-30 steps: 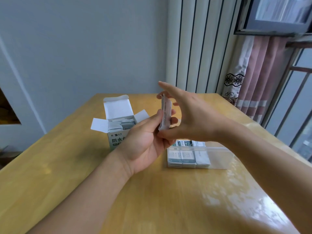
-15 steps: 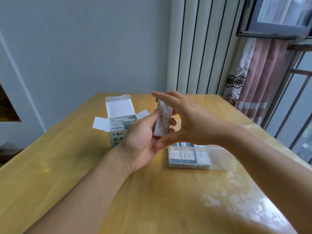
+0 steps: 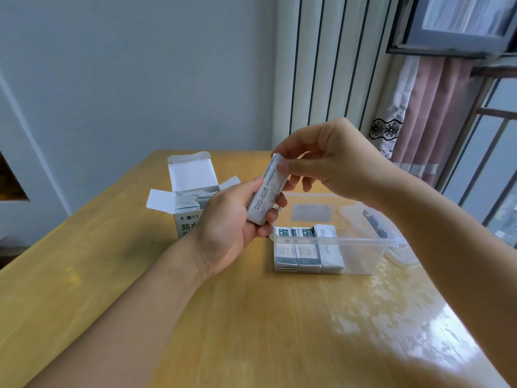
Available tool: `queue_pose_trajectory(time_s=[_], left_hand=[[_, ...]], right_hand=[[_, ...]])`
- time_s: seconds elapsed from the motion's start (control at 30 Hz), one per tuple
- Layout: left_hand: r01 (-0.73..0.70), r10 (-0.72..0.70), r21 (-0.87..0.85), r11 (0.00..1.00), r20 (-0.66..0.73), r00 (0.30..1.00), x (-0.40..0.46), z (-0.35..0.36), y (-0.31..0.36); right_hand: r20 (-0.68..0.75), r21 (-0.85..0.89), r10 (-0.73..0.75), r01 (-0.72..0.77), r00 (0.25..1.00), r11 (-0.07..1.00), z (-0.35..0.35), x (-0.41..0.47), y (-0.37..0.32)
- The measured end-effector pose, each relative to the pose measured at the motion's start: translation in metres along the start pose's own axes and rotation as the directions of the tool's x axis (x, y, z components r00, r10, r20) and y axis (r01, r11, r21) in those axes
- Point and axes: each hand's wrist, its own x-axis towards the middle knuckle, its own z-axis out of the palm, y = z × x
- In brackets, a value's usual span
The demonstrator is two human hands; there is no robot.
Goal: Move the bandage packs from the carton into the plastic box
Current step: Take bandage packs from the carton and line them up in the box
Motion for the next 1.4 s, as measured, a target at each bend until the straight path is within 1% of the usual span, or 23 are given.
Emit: queue_pose_trajectory(time_s=[0.1, 0.2, 0.27, 0.3, 0.33, 0.37, 0.4, 0.43, 0.47, 0.5, 0.53, 0.6, 0.63, 0.67, 0.73, 0.87, 1.0, 1.13, 1.33, 1.4], left_hand=[[-0.015, 0.015, 0.019, 1.000, 0.008, 1.000, -0.001, 0.000, -0.001], [-0.018, 0.016, 0.062, 0.998, 0.035, 0.999, -0.001, 0.001, -0.003], [-0.042, 0.032, 0.183, 0.982, 0.061, 0.998, -0.001, 0.002, -0.002], [-0.077, 0.065, 0.275, 0.958, 0.050, 0.997, -0.002, -0.002, 0.000], [-0.105, 0.099, 0.343, 0.934, 0.035, 0.994, 0.001, 0.001, -0.004], [-0.145, 0.163, 0.419, 0.897, -0.006, 0.987, 0.001, -0.002, -0.003], [-0.198, 0.249, 0.507, 0.839, -0.035, 0.968, 0.001, -0.006, -0.003], [-0.254, 0.336, 0.599, 0.759, -0.027, 0.942, 0.002, -0.009, -0.005], [-0.303, 0.404, 0.681, 0.667, 0.011, 0.915, 0.002, -0.009, -0.009], [-0.352, 0.457, 0.742, 0.570, 0.070, 0.887, 0.002, -0.008, -0.012], [-0.394, 0.487, 0.784, 0.480, 0.135, 0.863, 0.002, -0.007, -0.017], [-0.447, 0.484, 0.834, 0.323, 0.260, 0.835, 0.003, -0.004, -0.026], [-0.457, 0.464, 0.852, 0.257, 0.306, 0.831, 0.003, -0.003, -0.030], [-0.461, 0.445, 0.864, 0.203, 0.338, 0.829, 0.002, -0.003, -0.032], [-0.474, 0.421, 0.869, 0.142, 0.380, 0.824, 0.002, -0.002, -0.035], [-0.488, 0.380, 0.869, 0.081, 0.426, 0.821, 0.000, 0.000, -0.037], [-0.479, 0.359, 0.875, 0.077, 0.424, 0.832, 0.000, -0.001, -0.037], [-0.479, 0.359, 0.875, 0.072, 0.425, 0.831, 0.001, -0.002, -0.038], [-0.489, 0.376, 0.868, 0.079, 0.429, 0.822, 0.003, -0.002, -0.039], [-0.486, 0.370, 0.870, 0.079, 0.427, 0.825, 0.003, -0.002, -0.039]], right_hand=[[0.036, -0.023, 0.016, -0.015, 0.999, 1.000, 0.001, 0.000, 0.002], [0.147, -0.036, 0.060, -0.056, 0.987, 0.998, 0.000, 0.001, 0.006], [0.211, 0.006, 0.111, -0.115, 0.971, 0.993, -0.013, -0.001, 0.009], [0.227, 0.031, 0.131, -0.141, 0.965, 0.989, -0.021, 0.001, 0.008], [0.225, 0.025, 0.177, -0.187, 0.958, 0.982, -0.041, -0.006, 0.010], [0.218, -0.009, 0.201, -0.204, 0.955, 0.979, -0.056, -0.007, 0.009], [0.204, -0.101, 0.237, -0.221, 0.950, 0.970, -0.072, -0.009, 0.010], [0.198, -0.244, 0.285, -0.235, 0.938, 0.941, -0.083, -0.012, 0.012], [0.206, -0.396, 0.345, -0.244, 0.916, 0.885, -0.091, -0.015, 0.018], [0.229, -0.511, 0.410, -0.249, 0.883, 0.823, -0.092, -0.016, 0.025], [0.247, -0.582, 0.473, -0.261, 0.846, 0.771, -0.089, -0.017, 0.032], [0.272, -0.660, 0.567, -0.278, 0.778, 0.698, -0.077, -0.016, 0.044], [0.276, -0.688, 0.590, -0.272, 0.759, 0.672, -0.072, -0.013, 0.049], [0.276, -0.711, 0.602, -0.262, 0.749, 0.652, -0.068, -0.011, 0.051], [0.270, -0.744, 0.605, -0.237, 0.749, 0.625, -0.063, -0.008, 0.052], [0.273, -0.798, 0.591, -0.164, 0.759, 0.580, -0.054, -0.008, 0.045], [0.227, -0.810, 0.571, -0.172, 0.789, 0.560, -0.049, -0.010, 0.038], [0.184, -0.844, 0.561, -0.163, 0.807, 0.511, -0.039, -0.009, 0.042], [0.112, -0.940, 0.617, -0.117, 0.779, 0.320, -0.018, -0.005, 0.051], [0.070, -0.945, 0.618, -0.146, 0.783, 0.293, -0.014, -0.005, 0.054]])
